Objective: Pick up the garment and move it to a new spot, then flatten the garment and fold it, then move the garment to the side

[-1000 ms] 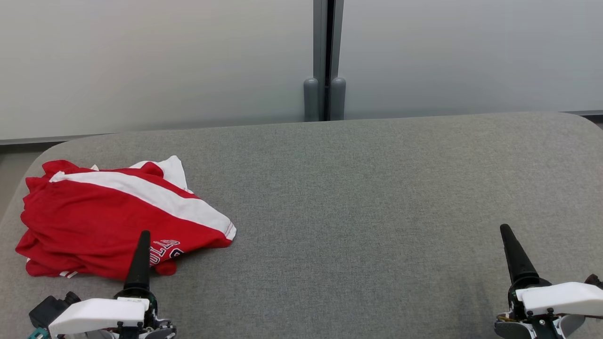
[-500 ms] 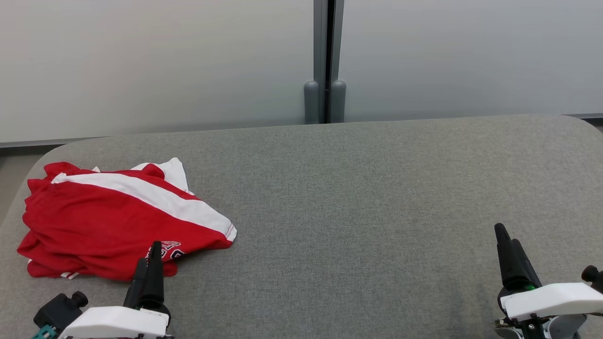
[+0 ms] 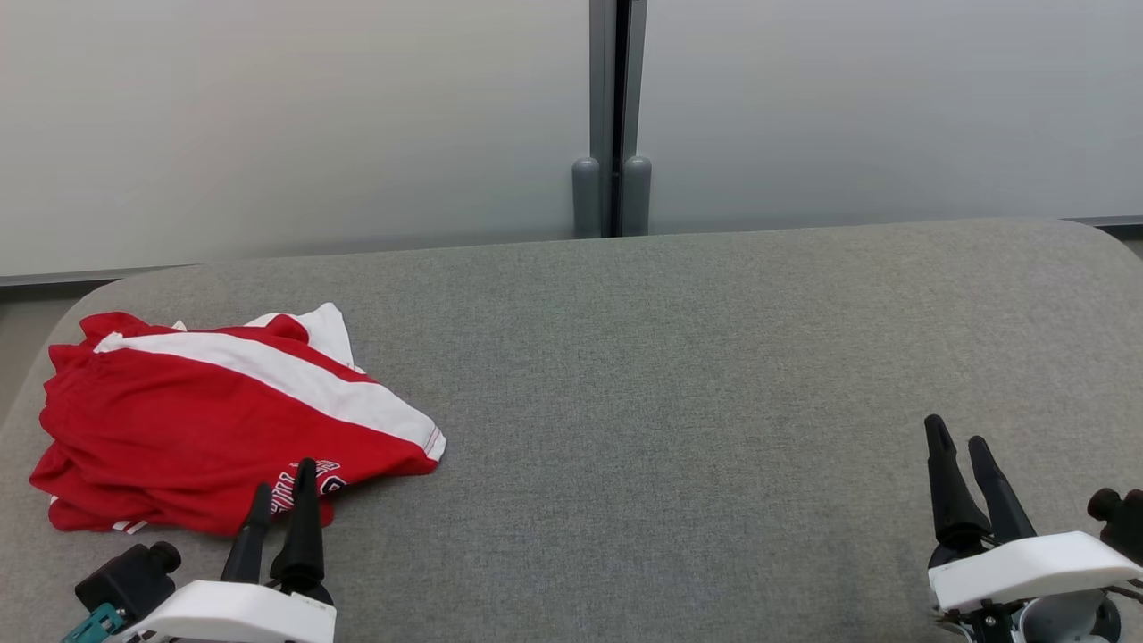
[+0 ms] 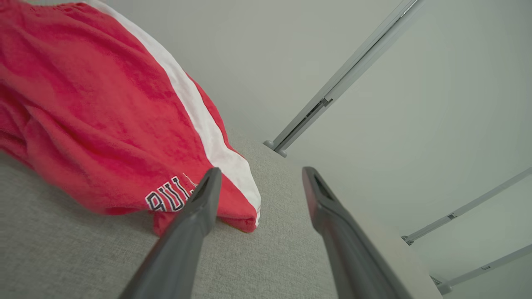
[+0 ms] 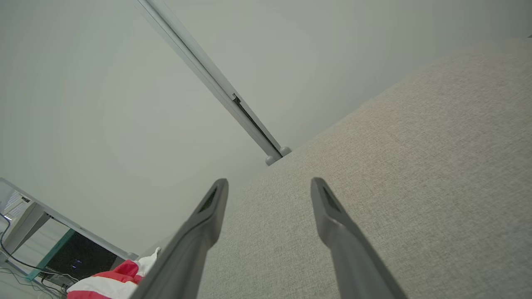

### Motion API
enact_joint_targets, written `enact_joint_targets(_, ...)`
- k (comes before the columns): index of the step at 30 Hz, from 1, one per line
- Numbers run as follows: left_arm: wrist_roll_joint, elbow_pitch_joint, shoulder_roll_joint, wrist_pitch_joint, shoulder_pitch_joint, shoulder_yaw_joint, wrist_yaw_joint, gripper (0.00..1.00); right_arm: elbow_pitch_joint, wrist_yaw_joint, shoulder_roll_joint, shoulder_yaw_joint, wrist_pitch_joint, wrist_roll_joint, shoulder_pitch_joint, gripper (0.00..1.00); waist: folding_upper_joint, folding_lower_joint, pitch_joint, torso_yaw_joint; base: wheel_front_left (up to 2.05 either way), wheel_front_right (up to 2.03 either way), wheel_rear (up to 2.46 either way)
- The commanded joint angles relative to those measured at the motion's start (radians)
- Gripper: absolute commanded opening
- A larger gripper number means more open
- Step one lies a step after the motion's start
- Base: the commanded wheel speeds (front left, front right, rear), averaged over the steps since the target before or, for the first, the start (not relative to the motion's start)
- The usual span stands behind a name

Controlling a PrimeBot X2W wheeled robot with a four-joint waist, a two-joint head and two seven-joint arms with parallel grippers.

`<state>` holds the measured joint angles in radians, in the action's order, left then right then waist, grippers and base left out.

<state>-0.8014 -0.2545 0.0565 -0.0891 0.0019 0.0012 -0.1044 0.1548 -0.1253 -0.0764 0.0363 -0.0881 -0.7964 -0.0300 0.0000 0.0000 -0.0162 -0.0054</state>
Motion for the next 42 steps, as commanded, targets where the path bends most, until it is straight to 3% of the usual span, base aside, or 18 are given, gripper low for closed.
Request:
enact_joint_targets(1, 0.032, 0.014, 0.011, -0.009, -0.003, -0.001, -0.002, 1.0, -0.018, -0.004, -0.013, 0.001, -0.011, 0.03, -0.006, 1.0, 0.0, 0.0, 0.0, 0.0, 0.0, 0.0, 0.0)
enact_joint_targets(18, 0.277, 0.021, 0.019, -0.06, 0.026, -0.002, 0.011, 1.0, -0.018, -0.005, -0.022, 0.019, -0.063, 0.253, 0.014, 1.0, 0.0, 0.0, -0.005, 0.003, 0.0, 0.0, 0.0)
enact_joint_targets(42, 0.501, -0.006, 0.015, -0.116, 0.064, 0.02, 0.033, 1.0, -0.005, -0.007, -0.018, 0.028, -0.118, 0.474, 0.045, 1.0, 0.0, 0.0, -0.016, 0.015, 0.0, 0.0, 0.0)
